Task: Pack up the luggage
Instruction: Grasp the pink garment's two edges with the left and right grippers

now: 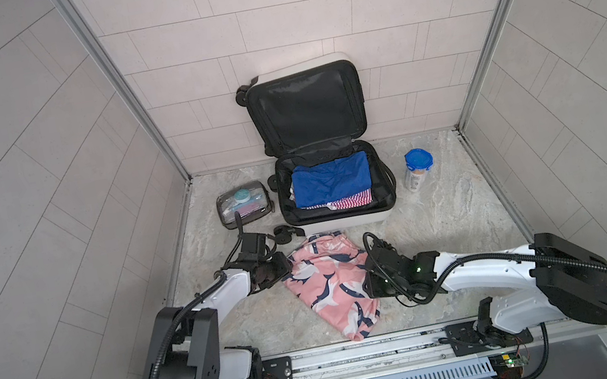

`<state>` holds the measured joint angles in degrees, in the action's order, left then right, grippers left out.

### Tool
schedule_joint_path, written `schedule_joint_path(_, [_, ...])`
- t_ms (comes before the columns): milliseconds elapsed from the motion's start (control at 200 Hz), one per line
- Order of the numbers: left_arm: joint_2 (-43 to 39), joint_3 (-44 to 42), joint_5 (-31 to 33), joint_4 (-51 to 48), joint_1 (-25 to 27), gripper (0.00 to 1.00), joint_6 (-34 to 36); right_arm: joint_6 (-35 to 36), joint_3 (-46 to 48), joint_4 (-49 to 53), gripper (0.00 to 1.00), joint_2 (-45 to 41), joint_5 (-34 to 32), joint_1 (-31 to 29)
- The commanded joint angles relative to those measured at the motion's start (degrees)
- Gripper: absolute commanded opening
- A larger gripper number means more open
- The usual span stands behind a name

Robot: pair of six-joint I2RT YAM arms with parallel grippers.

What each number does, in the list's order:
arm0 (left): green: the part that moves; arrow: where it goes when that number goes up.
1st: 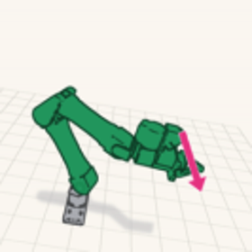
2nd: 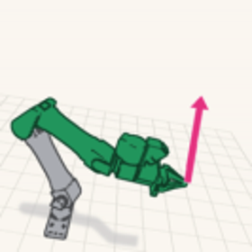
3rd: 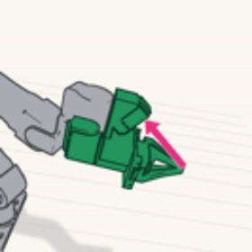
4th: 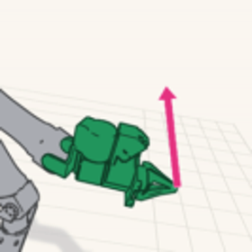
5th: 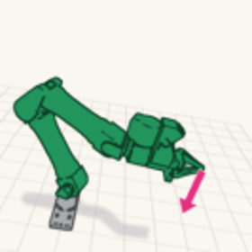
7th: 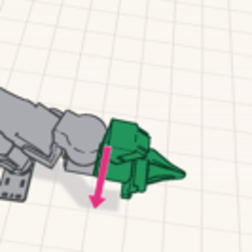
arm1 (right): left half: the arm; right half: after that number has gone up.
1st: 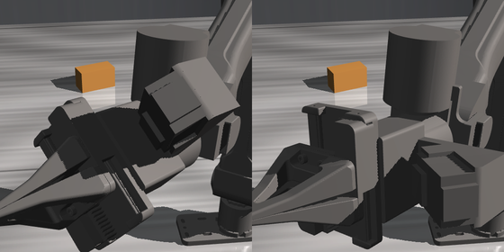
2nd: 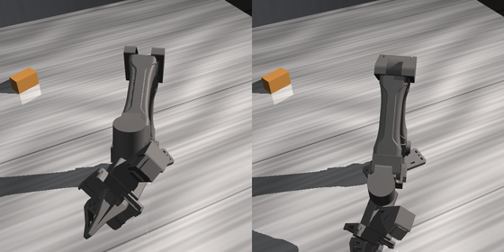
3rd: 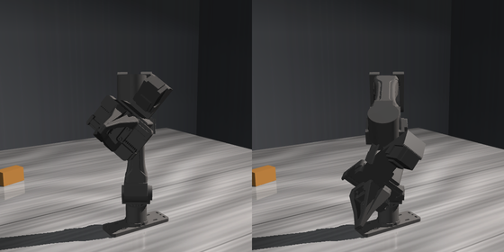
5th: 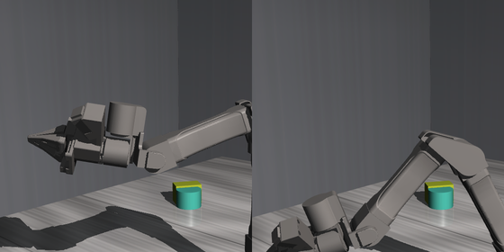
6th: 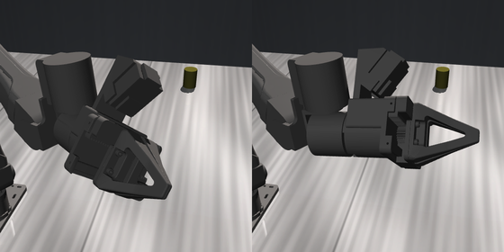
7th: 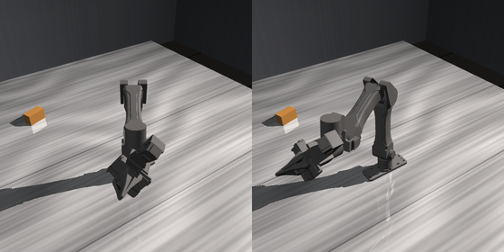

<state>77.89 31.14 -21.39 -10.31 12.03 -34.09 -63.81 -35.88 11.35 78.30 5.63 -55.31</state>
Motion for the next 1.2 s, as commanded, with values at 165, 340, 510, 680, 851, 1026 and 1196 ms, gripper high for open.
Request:
schedule_joint_path(165, [-9.6,-6.8,-0.3,-6.3,1.6,0.31,-0.9,7.4,-1.8,7.3,0.18,-3.8,1.2,10.3])
schedule_joint_path(340, [-16.2,-9.7,2.6,-6.5,9.4,0.29,-6.1,15.0,-5.5,11.4,0.18,-1.9,6.3,18.4])
schedule_joint_path(510, [-16.9,-9.4,7.5,-5.0,20.1,0.28,-12.7,20.7,-8.8,14.9,0.29,-0.5,9.2,23.7])
schedule_joint_path(680, [-21.3,-10.0,10.7,-5.5,28.1,0.29,-18.3,23.5,-9.4,18.1,0.64,-3.1,9.3,27.8])
schedule_joint_path(851, [-28.4,-8.3,15.1,-13.6,30.6,0.66,-18.6,25.7,-7.9,21.0,0.76,-8.3,10.3,31.5])
schedule_joint_path(1026, [-31.3,-5.1,17.2,-16.0,28.1,1.00,-12.6,27.4,-5.5,23.5,0.80,-13.7,13.4,34.4])
schedule_joint_path(1196, [-26.1,-5.2,7.6,-8.4,21.5,1.00,-8.3,26.9,-0.8,20.8,0.82,-15.7,19.0,34.7])
